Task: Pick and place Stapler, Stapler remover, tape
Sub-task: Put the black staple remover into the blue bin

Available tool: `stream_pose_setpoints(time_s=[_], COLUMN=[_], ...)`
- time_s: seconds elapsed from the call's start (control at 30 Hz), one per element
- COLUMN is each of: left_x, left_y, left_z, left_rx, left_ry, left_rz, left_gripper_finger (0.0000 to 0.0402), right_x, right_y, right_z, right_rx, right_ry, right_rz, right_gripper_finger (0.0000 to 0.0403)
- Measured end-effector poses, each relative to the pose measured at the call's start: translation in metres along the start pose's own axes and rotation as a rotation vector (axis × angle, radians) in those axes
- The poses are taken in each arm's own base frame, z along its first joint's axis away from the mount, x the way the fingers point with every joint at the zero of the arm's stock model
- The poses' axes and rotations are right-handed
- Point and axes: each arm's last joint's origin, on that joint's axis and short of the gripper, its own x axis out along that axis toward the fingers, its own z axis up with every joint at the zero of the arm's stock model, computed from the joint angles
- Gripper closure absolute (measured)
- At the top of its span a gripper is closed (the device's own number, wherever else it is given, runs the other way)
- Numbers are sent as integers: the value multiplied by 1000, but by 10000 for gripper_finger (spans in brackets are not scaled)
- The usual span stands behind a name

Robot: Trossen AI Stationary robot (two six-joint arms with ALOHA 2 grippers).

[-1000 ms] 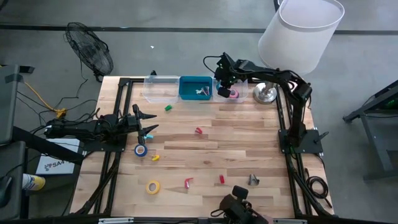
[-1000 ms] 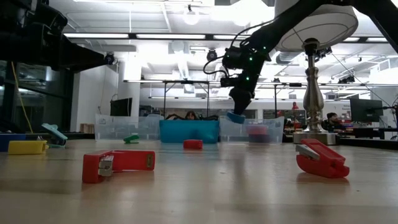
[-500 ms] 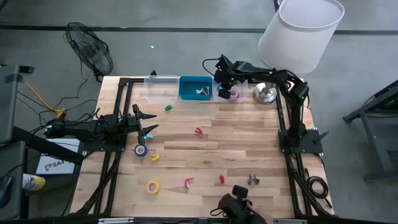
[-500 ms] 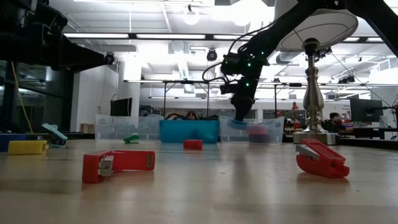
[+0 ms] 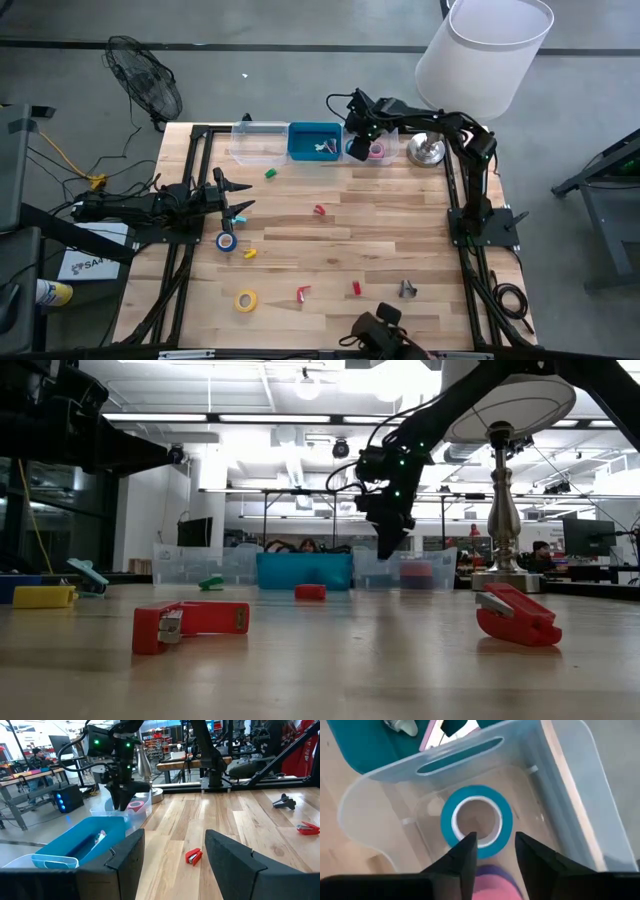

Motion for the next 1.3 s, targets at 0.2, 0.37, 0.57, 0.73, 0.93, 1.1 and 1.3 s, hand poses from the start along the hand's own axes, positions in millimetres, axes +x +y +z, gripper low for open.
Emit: stream_pose_setpoints(time_s=[0.2,0.37,0.57,0.73,0.93,1.1,1.3], left_x=[0,0,0,0,0,0,0], left_y=[0,0,0,0,0,0,0], left_z=[0,0,0,0,0,0,0], left_rx=[0,0,0,0,0,0,0], left_ry=[0,0,0,0,0,0,0], left_rz=[0,0,0,0,0,0,0], left_gripper_finger=[197,197,197,197,197,197,197], right_x=[-14,-35,-62,-89,-121,-136,-147], right_y=[0,0,6,29,77,122,183], right_z=[1,0,-6,-11,-12,-14,-28], right_rx=[81,195,342,398,380,363,321], right_ry=[87,210,293,335,299,258,301], right_rz=[7,23,31,29,-7,-19,-13], right_gripper_finger=[230,215,220,228,230,231,235])
